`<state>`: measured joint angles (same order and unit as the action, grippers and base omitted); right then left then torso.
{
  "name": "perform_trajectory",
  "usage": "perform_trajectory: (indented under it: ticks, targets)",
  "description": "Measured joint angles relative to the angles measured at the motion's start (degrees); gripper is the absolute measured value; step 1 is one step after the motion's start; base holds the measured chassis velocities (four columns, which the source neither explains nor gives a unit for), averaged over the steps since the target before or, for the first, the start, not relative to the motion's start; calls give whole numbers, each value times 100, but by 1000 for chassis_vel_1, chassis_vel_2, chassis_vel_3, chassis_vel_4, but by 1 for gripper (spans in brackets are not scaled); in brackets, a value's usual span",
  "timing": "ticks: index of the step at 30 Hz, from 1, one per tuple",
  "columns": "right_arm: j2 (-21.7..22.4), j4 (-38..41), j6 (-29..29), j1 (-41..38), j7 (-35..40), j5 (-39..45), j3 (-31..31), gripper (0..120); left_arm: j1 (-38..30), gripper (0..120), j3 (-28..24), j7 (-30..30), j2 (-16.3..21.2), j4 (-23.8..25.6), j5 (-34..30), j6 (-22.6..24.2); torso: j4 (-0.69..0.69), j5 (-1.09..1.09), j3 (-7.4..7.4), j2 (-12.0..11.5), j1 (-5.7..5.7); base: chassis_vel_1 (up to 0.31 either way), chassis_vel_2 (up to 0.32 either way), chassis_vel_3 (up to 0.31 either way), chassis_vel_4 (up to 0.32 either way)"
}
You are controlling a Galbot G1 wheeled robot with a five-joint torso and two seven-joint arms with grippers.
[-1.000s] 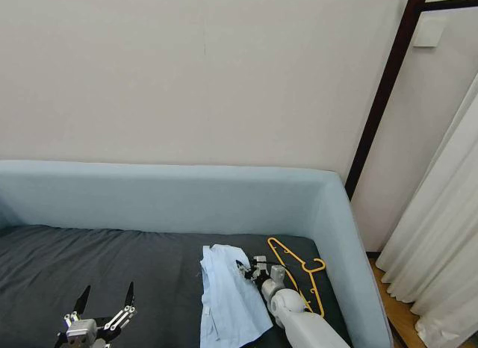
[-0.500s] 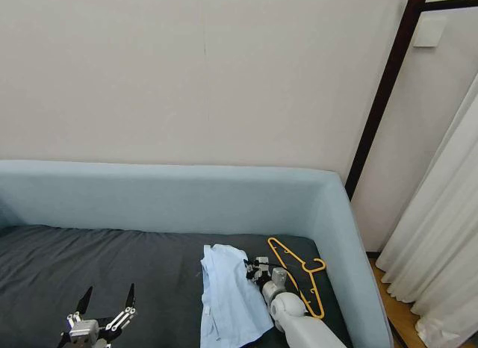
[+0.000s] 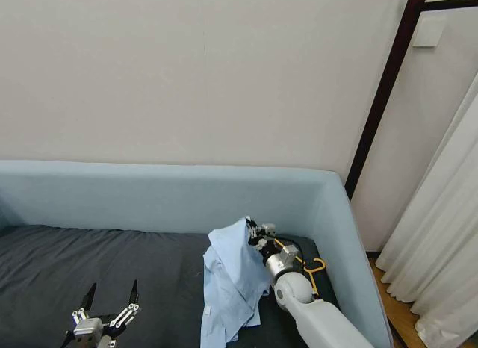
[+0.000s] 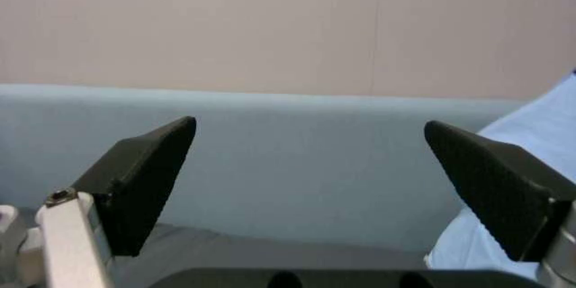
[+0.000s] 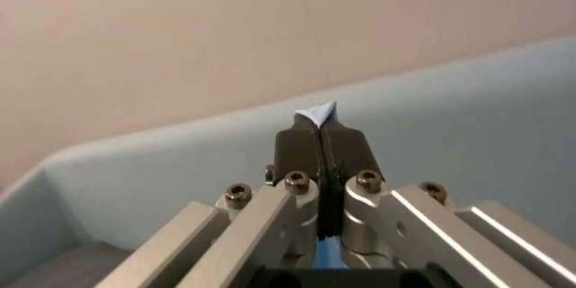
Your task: Pick up the clothes from the sofa and hang them on the clothes hanger.
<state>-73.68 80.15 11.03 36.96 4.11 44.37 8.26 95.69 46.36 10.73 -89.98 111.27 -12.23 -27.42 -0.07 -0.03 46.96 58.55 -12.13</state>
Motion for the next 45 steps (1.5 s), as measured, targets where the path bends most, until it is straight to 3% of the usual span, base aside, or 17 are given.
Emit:
perform_trajectory:
  ticks: [4, 16, 24, 29, 34, 36, 37, 38, 40, 42, 45]
  targets:
    - [211, 336, 94, -478, -172, 71, 317, 0, -81, 100, 47, 243, -17, -54, 88, -268, 0, 1, 0, 0, 0, 0, 0, 0, 0]
    - [294, -161, 147, -2784, -304, 1109, 688, 0, -177, 100, 123, 351, 50, -52, -98, -307, 0, -1, 0, 0, -1, 0, 0, 0, 0]
    - [309, -151, 5, -3799, -195, 1536, 822, 0, -367, 100, 72, 363, 34, -220, -118, -264, 1, -1, 0, 0, -1, 0, 0, 0, 0]
    - [497, 276, -37, -4086, -128, 1740, 955, 0, -421, 100, 25, 369, 27, -279, -97, -257, 0, -1, 0, 0, 0, 0, 0, 0, 0]
    - [988, 1312, -261, -3393, 309, 1612, 1217, 0, -450, 100, -3, 373, 11, -294, -86, -253, 4, 0, -1, 1, 0, 0, 0, 0, 0]
    - [1558, 1817, -448, -2256, 492, 1020, 1418, 0, -437, 100, -23, 381, 12, -293, -75, -254, 1, 1, -1, 1, 0, 0, 0, 0, 0]
    - [1771, 1862, -528, -1711, 487, 699, 1449, 0, -430, 100, -24, 384, 17, -285, -76, -256, 0, 3, -1, 1, 0, 0, 0, 0, 0]
    - [1771, 1862, -528, -1711, 487, 699, 1449, 0, -430, 100, -24, 384, 17, -285, -76, -256, 0, 3, -1, 1, 0, 0, 0, 0, 0]
    - [2153, 1827, -733, -512, 457, 26, 1438, 0, -421, 100, -21, 388, 38, -278, -76, -261, -5, 7, 1, 0, -1, 0, 0, 0, 0]
    - [2230, 1803, -856, -149, 453, -158, 1361, 0, -420, 100, -20, 393, 46, -277, -76, -263, -5, 5, 0, 0, 0, 0, 0, 0, 0]
    - [2328, 1598, -1394, 1220, 475, -780, 933, 0, -446, 100, 5, 398, 76, -305, -74, -260, -1, 4, -1, 1, 0, 0, 0, 0, 0]
